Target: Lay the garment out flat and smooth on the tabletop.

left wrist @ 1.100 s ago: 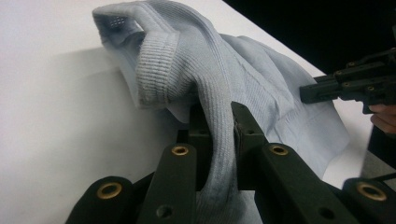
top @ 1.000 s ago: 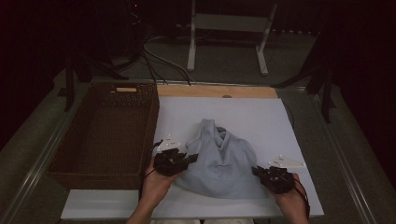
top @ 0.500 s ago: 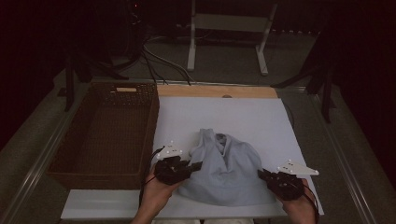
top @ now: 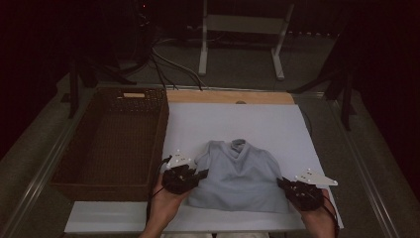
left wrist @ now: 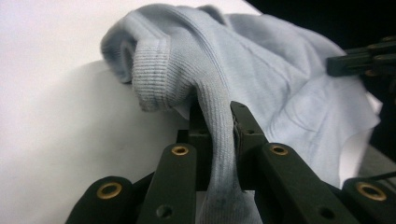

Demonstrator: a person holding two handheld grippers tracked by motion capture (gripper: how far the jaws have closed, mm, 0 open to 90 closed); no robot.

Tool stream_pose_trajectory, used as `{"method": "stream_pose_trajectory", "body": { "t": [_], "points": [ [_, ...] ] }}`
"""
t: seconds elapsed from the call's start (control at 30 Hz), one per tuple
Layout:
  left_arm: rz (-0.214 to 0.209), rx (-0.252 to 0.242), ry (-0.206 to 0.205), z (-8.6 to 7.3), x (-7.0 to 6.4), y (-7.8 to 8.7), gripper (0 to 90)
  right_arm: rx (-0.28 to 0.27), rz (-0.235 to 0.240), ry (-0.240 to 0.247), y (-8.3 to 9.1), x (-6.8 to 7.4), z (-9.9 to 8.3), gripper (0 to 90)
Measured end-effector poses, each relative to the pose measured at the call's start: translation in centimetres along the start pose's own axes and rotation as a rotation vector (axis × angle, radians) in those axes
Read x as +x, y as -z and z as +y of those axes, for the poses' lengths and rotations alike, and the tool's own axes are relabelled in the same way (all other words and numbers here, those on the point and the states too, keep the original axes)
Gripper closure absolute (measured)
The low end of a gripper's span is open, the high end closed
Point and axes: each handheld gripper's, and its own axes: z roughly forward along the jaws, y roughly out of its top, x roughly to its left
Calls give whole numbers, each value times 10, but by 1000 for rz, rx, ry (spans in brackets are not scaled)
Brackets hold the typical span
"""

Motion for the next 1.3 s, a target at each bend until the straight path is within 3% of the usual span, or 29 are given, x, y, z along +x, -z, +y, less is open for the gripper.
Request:
{"method": "stream_pose_trajectory", "body": {
  "t": [0.23,0.5,0.7,1.03,1.1,1.17,1.2,1.3],
  "points": [
    [69,16,0,0,7,-15,831,22,-46,23,-13,-2,0,847],
    [133,31,-8,-3,13,-27,827,45,-63,30,-23,-4,-3,845],
    [160,50,-20,-6,17,-36,819,60,-73,38,-27,-4,-6,840],
    [174,68,-3,-8,23,-46,802,85,-77,25,-33,-8,-10,829],
    [166,69,23,-7,24,-46,773,92,-76,25,-34,-7,-10,822],
    [171,59,30,-7,24,-44,684,96,-79,30,-35,-6,-10,808],
    [154,41,40,-6,24,-41,645,97,-80,29,-35,-5,-11,802],
    [133,27,35,-5,23,-34,546,92,-82,29,-34,-5,-10,781]
  ]
}}
